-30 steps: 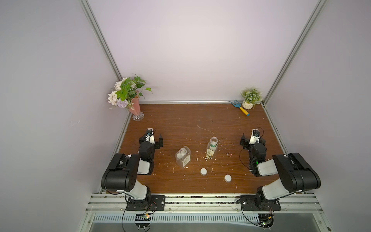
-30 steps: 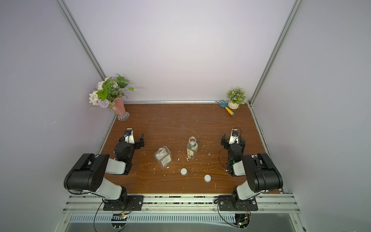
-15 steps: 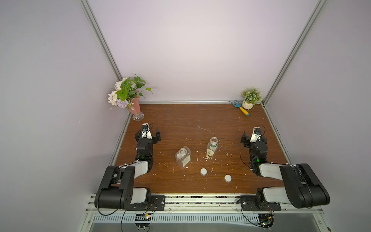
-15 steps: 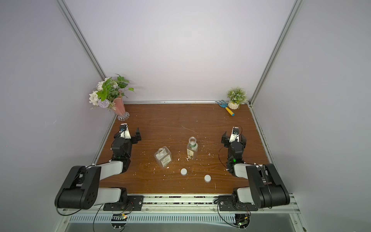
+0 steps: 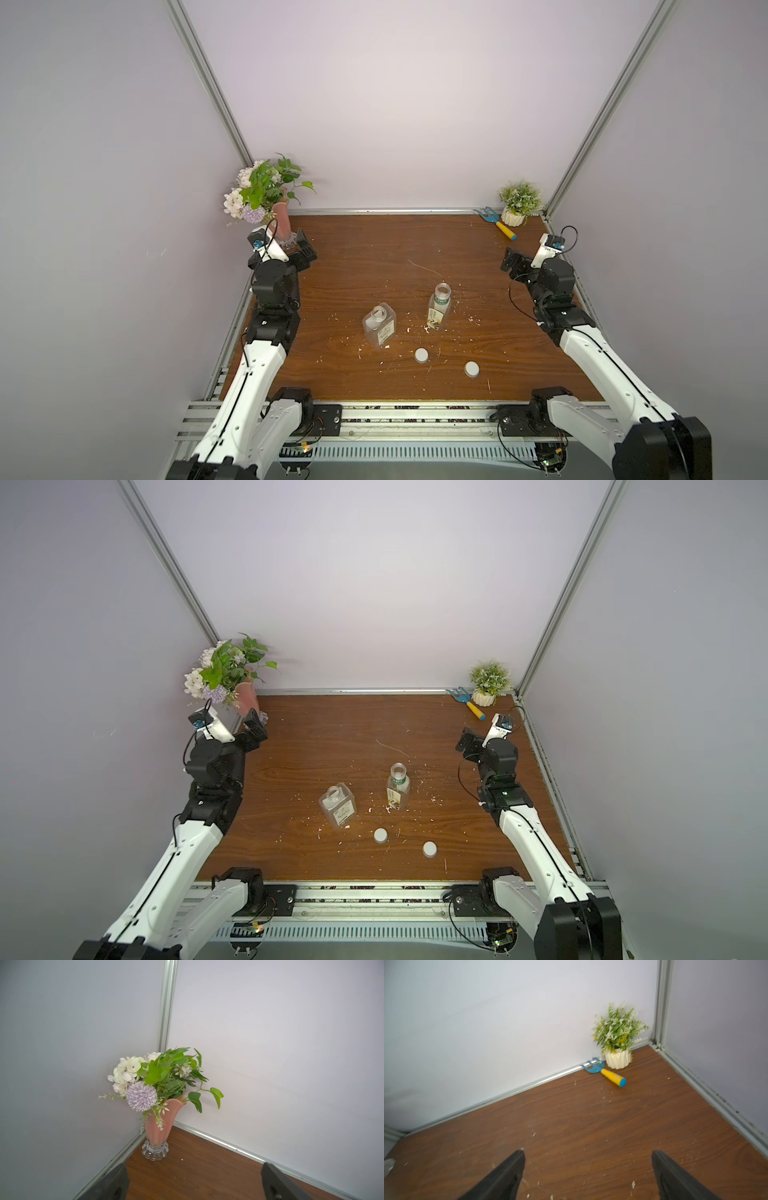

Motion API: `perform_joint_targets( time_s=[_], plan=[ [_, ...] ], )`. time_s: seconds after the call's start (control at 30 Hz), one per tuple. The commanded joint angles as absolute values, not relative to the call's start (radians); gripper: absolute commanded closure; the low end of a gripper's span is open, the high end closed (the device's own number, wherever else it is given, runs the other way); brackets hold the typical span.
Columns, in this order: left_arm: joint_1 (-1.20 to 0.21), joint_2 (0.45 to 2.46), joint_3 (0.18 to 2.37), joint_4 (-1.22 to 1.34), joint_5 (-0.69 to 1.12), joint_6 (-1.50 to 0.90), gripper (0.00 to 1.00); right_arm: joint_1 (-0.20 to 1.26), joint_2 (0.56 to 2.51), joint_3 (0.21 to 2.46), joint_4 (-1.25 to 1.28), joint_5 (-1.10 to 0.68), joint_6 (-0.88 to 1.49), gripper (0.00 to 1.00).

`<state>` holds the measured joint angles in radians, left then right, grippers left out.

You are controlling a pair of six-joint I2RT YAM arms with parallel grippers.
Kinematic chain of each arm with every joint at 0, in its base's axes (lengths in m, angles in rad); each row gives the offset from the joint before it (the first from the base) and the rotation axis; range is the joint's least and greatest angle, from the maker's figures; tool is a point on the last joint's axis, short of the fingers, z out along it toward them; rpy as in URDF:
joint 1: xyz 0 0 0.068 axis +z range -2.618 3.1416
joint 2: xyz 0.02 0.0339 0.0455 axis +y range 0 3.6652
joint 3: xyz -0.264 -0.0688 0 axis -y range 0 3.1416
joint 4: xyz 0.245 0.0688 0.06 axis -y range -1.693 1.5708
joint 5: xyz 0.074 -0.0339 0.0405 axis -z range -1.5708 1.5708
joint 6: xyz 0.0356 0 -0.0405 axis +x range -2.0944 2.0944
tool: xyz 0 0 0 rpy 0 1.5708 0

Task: Screw on the bottle caps
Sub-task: Pick up the bottle cap from the center of the board.

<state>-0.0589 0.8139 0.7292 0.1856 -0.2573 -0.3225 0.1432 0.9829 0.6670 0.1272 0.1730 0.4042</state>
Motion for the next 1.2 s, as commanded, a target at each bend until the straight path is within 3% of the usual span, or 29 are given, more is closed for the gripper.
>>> perform_joint_targets(
  time_s=[0.0,0.13,0.23,0.5,0.57,1.0,1.17],
  plan=[
    [-0.084,0.737,0.759,-0.091,-0.106,-0.321,0.0,0.156,0.939,0.701,-0.057,0.013,0.442,0.0],
    [-0.175,0.676,0.785,-0.234,-0.073,-0.288,0.0,0.187,0.909,0.715,-0.188,-0.058,0.415,0.0],
    [-0.334,0.651,0.769,-0.277,-0.114,-0.311,0.0,0.232,0.888,0.71,-0.267,-0.071,0.407,0.0],
    [-0.838,0.705,0.781,-0.307,-0.435,-0.359,0.0,0.383,0.887,0.674,-0.438,-0.043,0.428,0.0],
    [-0.906,0.712,0.771,-0.304,-0.474,-0.377,0.0,0.411,0.878,0.662,-0.451,-0.034,0.44,0.0],
    [-0.957,0.599,0.588,-0.251,-0.479,-0.52,0.0,0.651,0.909,0.587,-0.414,-0.005,0.549,0.01],
    [-0.997,0.536,0.486,-0.168,-0.514,-0.549,0.0,0.752,0.913,0.538,-0.432,0.081,0.617,0.0]
  ],
)
